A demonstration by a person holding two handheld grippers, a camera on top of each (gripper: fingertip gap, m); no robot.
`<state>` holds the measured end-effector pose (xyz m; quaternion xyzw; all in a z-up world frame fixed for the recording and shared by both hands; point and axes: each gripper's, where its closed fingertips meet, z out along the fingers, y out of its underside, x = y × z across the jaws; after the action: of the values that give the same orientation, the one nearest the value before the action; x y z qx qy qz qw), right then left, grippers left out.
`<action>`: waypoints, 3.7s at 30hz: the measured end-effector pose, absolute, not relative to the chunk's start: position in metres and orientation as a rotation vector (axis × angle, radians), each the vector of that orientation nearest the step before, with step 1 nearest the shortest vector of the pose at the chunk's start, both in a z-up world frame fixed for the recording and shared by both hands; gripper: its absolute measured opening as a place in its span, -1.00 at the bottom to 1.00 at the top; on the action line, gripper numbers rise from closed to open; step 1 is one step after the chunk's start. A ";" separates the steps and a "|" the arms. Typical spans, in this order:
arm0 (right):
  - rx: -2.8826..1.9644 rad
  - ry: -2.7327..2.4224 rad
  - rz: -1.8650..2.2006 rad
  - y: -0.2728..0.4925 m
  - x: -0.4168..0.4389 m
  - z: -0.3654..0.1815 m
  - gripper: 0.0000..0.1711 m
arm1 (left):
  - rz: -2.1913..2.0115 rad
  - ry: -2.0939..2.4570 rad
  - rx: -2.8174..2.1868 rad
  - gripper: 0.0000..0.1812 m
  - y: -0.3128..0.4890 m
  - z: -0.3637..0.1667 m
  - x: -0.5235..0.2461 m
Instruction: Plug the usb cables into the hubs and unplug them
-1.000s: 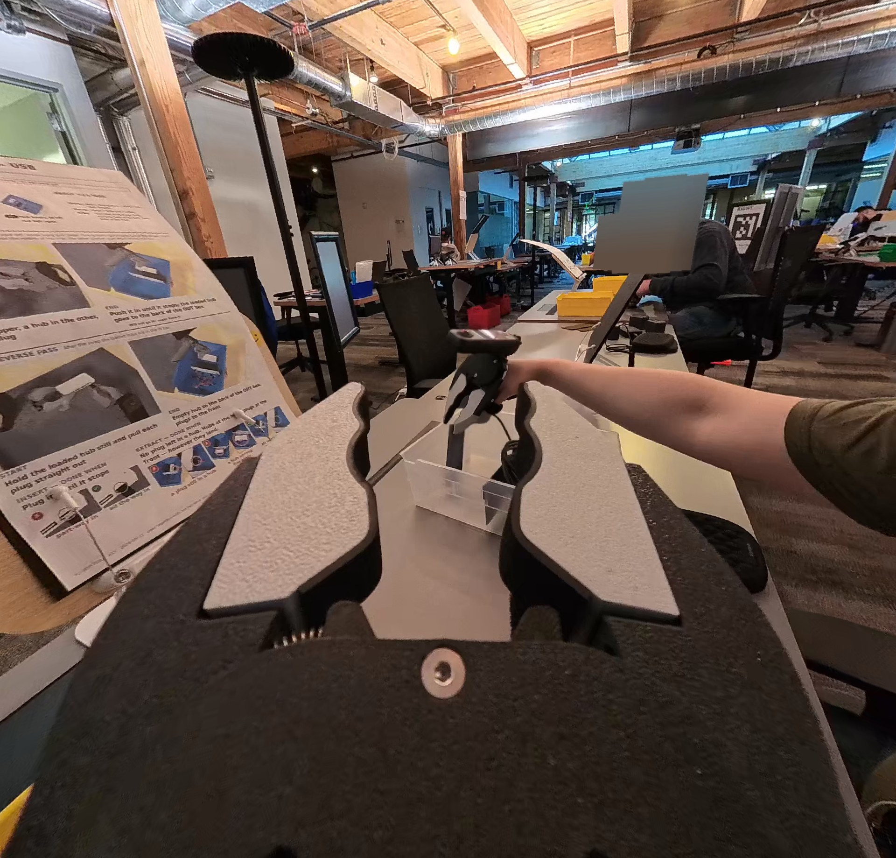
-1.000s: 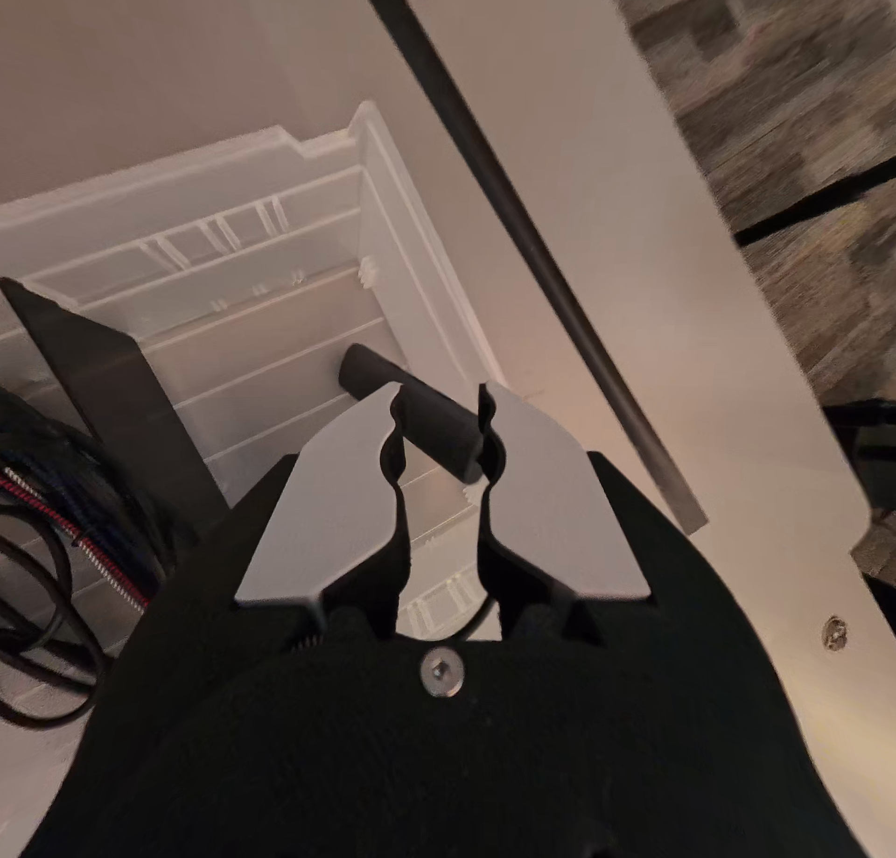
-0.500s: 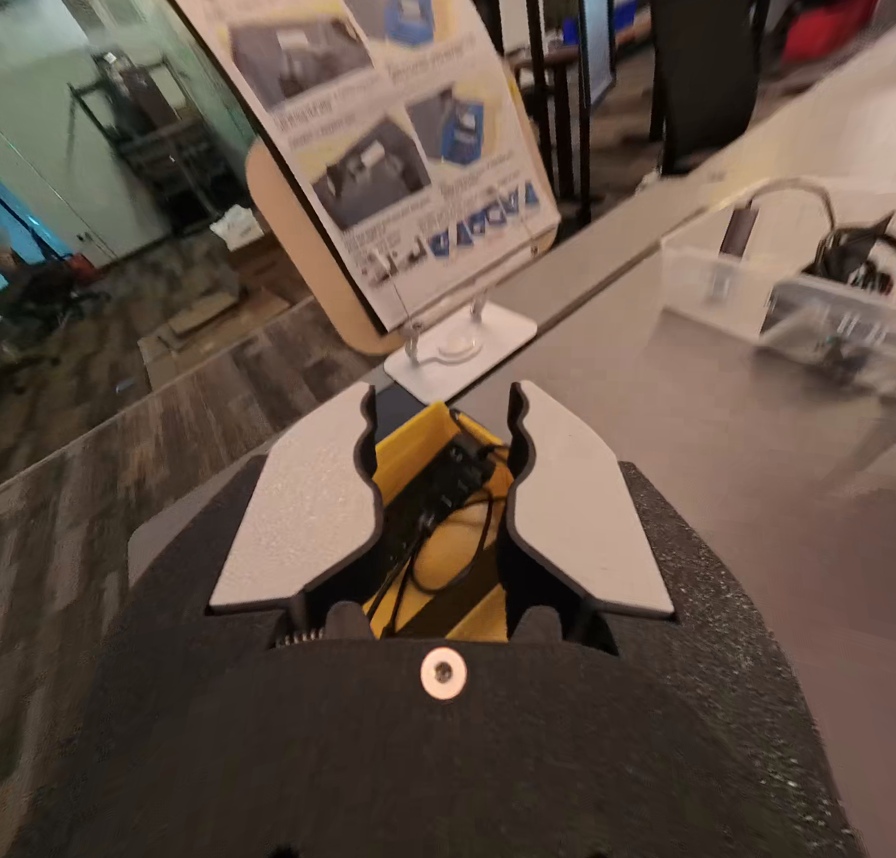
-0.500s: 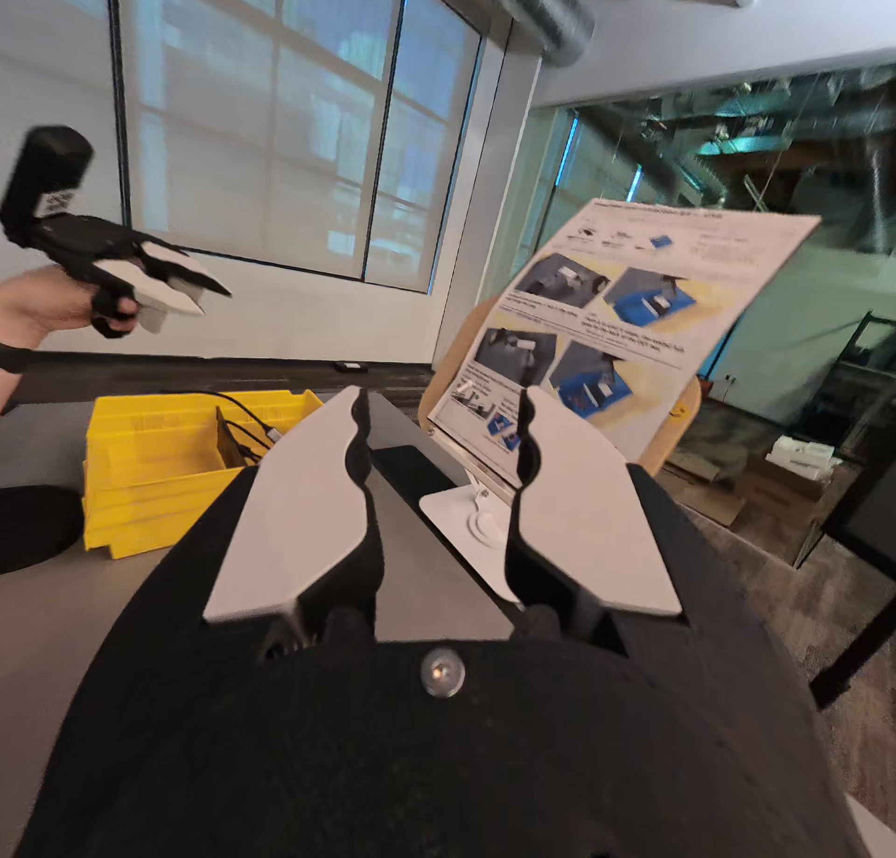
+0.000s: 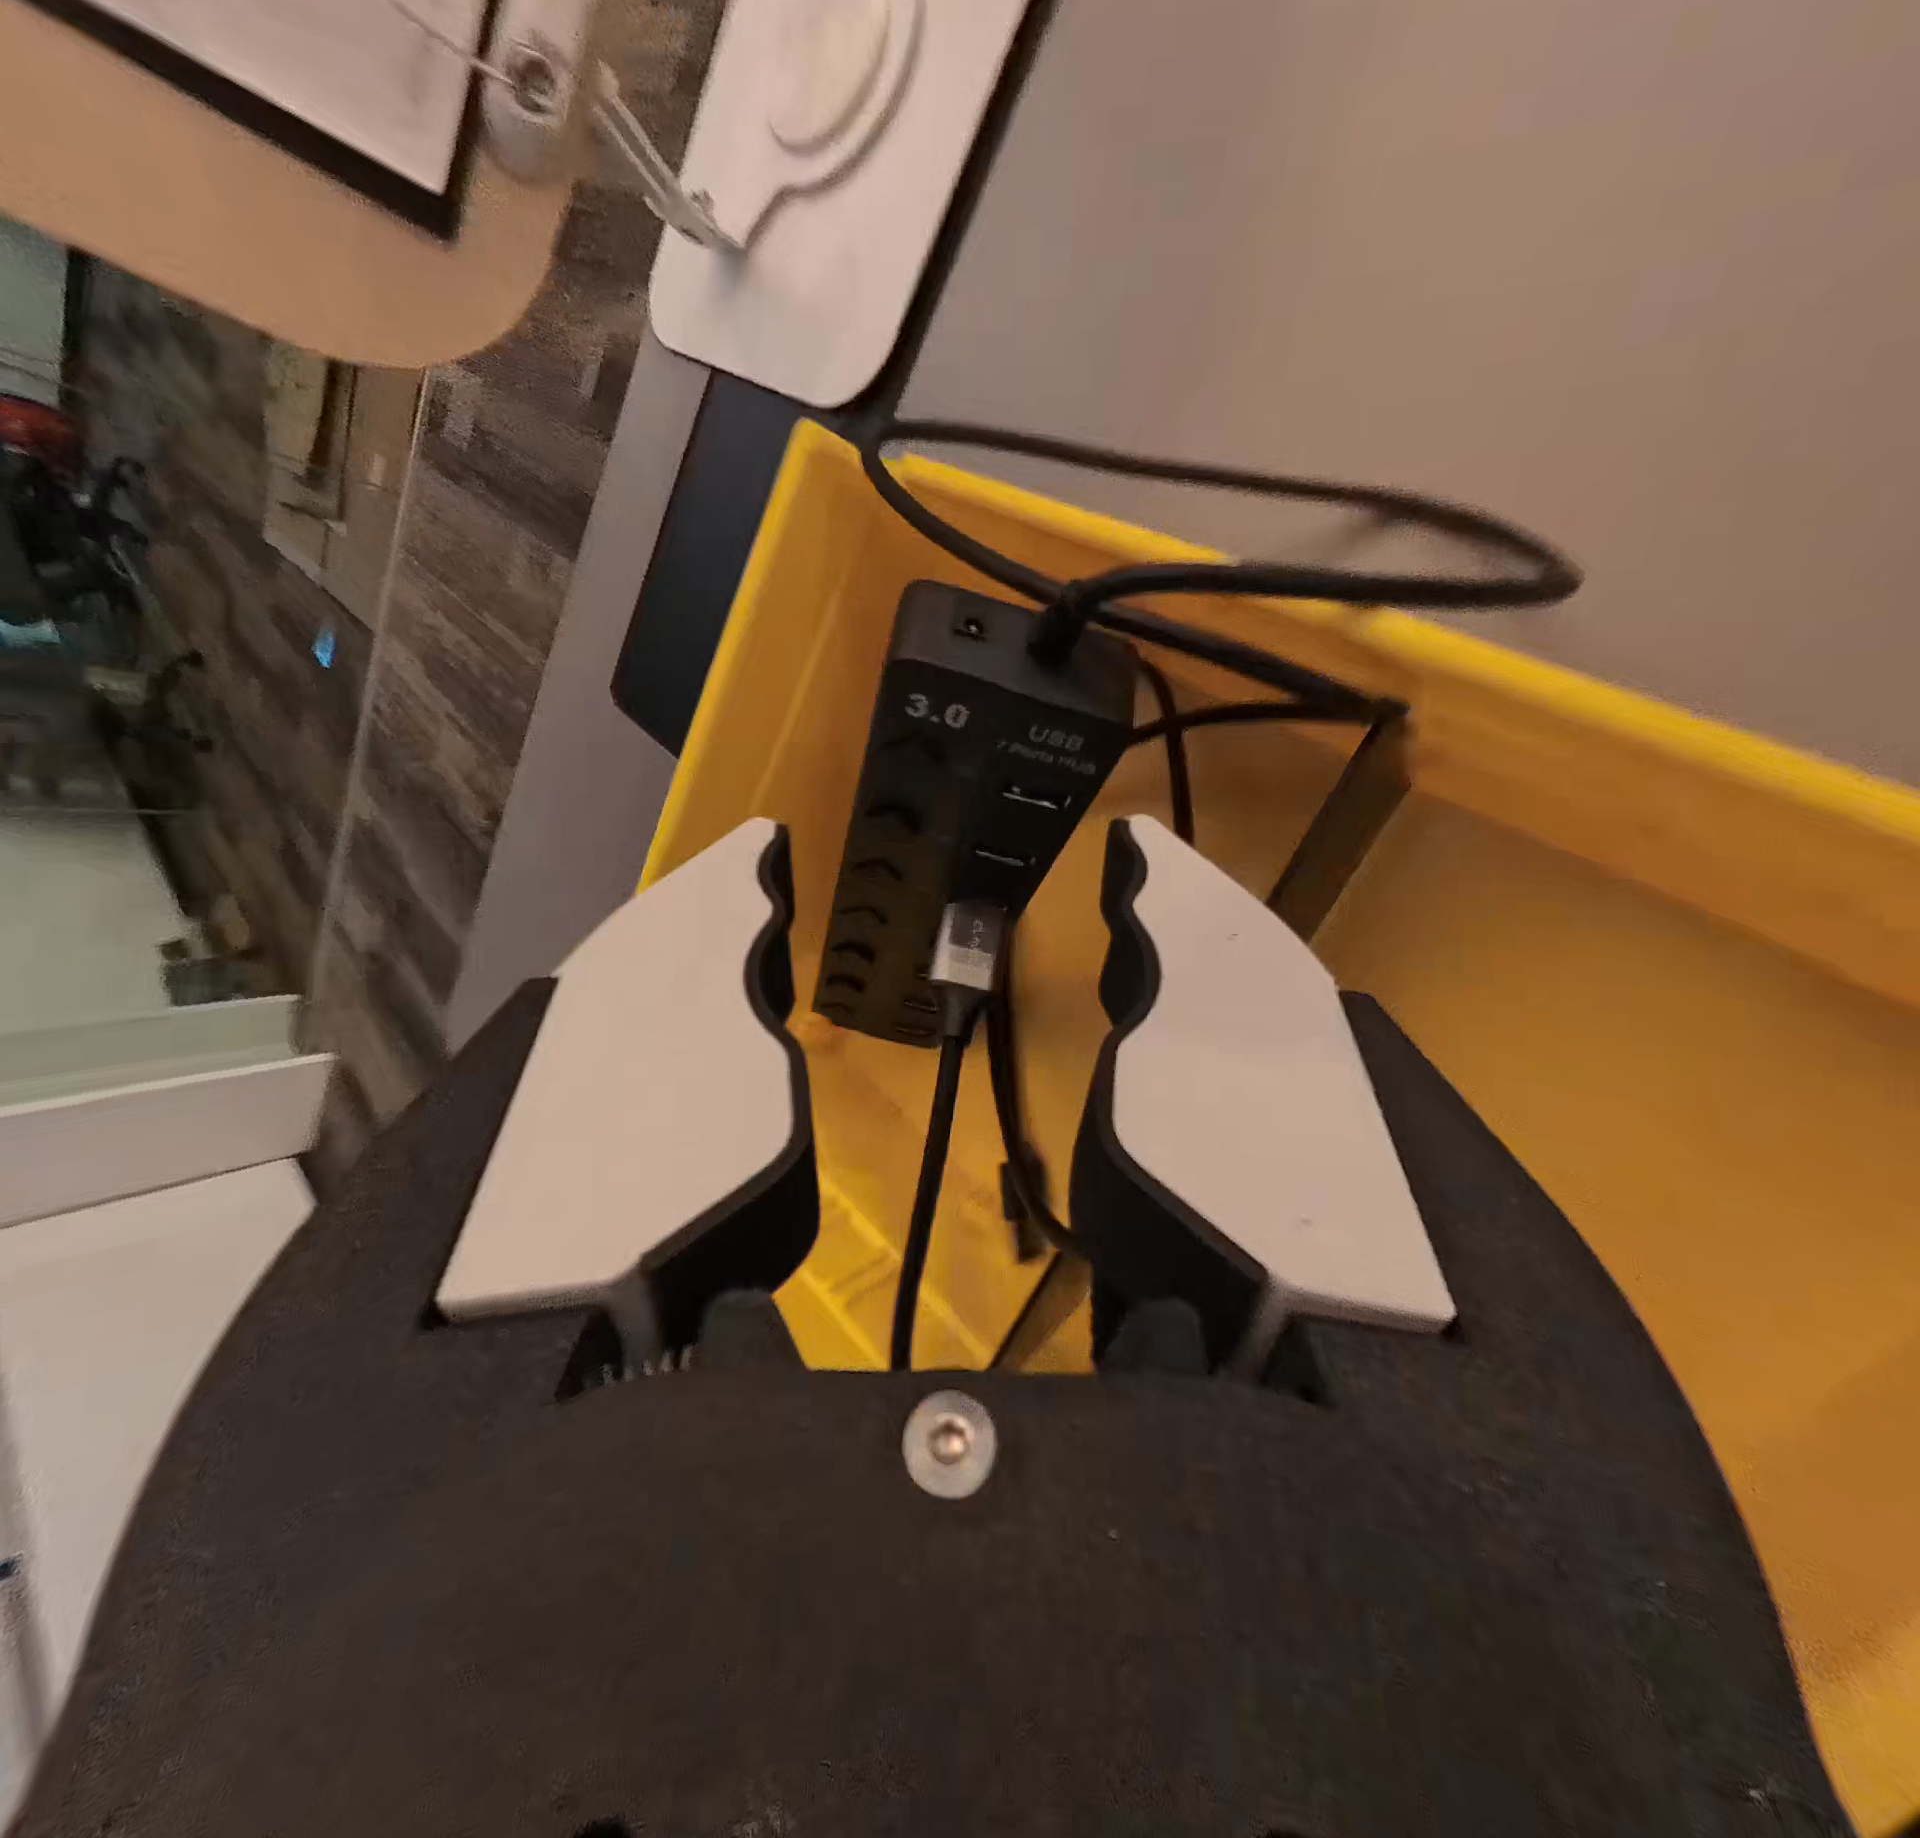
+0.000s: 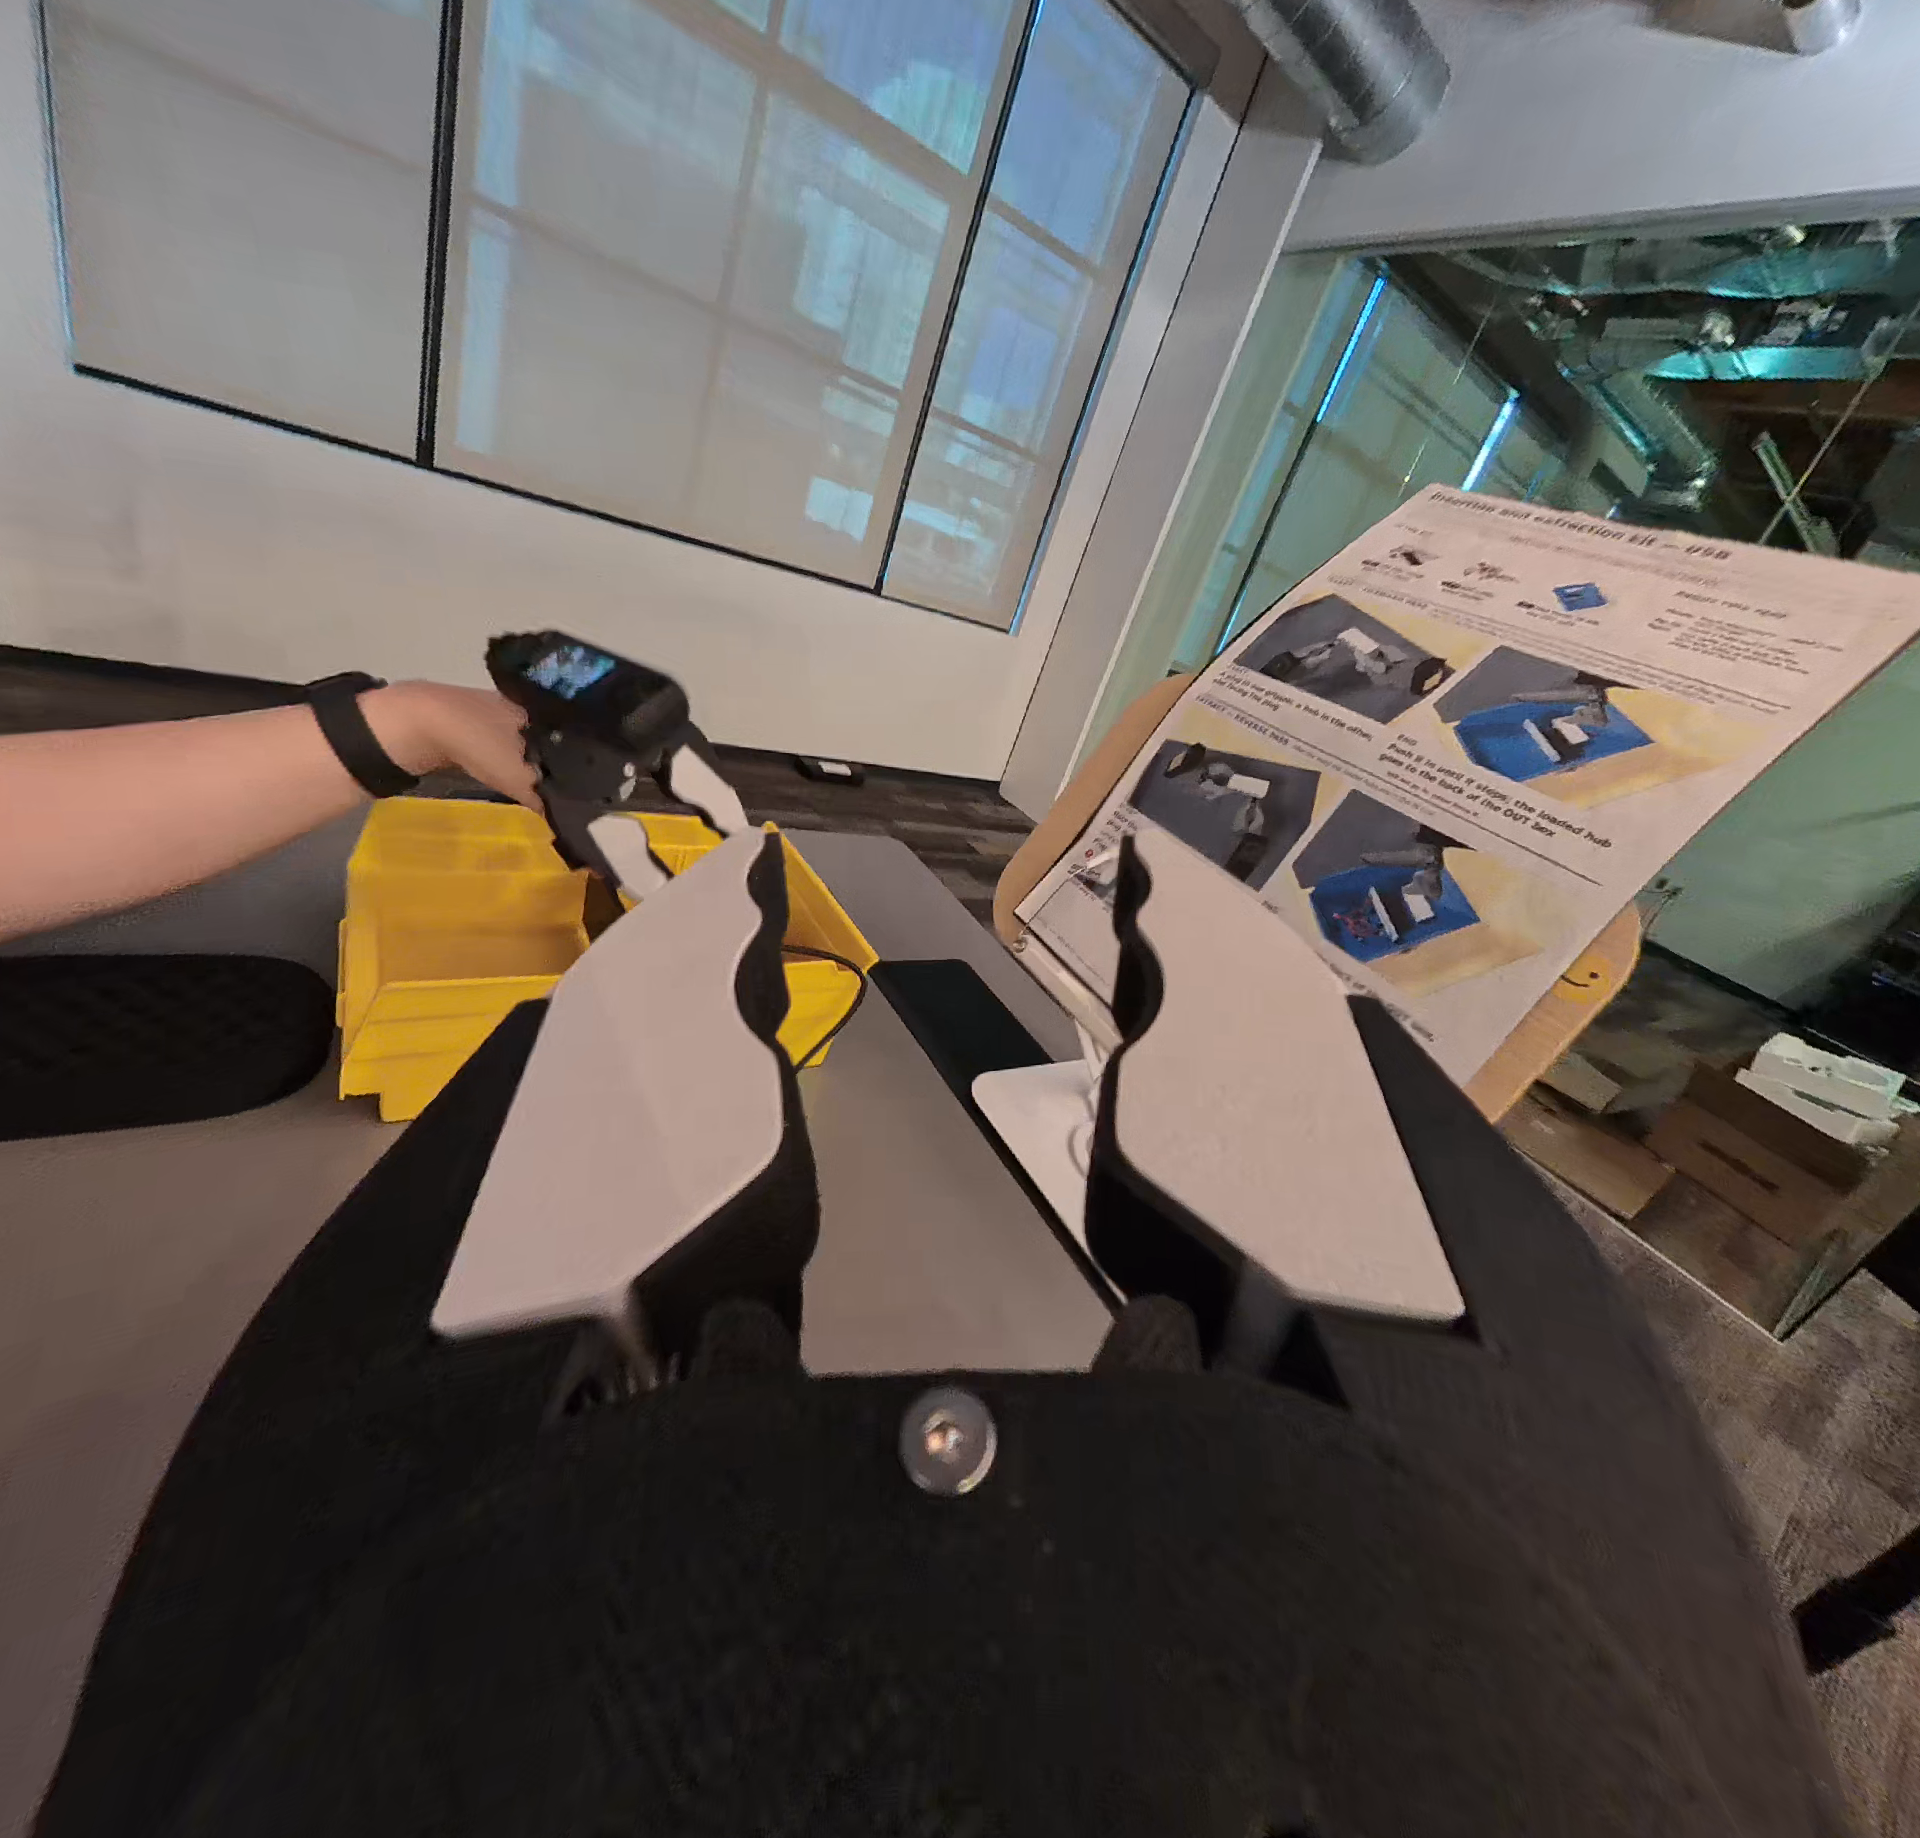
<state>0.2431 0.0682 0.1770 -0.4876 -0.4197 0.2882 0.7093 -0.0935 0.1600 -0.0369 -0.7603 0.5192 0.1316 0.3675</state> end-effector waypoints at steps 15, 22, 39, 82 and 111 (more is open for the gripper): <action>-1.043 -0.862 0.660 0.069 0.274 0.189 -0.29 | 0.402 1.450 -1.960 -0.37 0.197 -0.070 -0.085; -1.053 -0.885 0.809 0.073 0.240 0.181 -0.33 | 0.164 1.006 -1.871 -0.40 0.188 0.042 -0.086; -0.869 -0.838 0.581 0.016 0.105 0.167 -0.53 | -0.127 0.844 -1.785 -0.40 0.077 0.257 0.098; -1.032 -1.094 1.548 0.006 0.134 0.161 -0.69 | -1.143 1.001 -1.333 -0.43 0.019 0.172 0.156; -1.172 -1.140 1.439 0.047 0.125 0.113 -0.61 | -1.091 1.014 -1.282 -0.68 0.051 0.127 0.161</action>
<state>0.1252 0.0468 0.1135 -0.4769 -0.4639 0.5853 0.4635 0.1606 0.0507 0.1274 -0.5427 0.4292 -0.4618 0.5550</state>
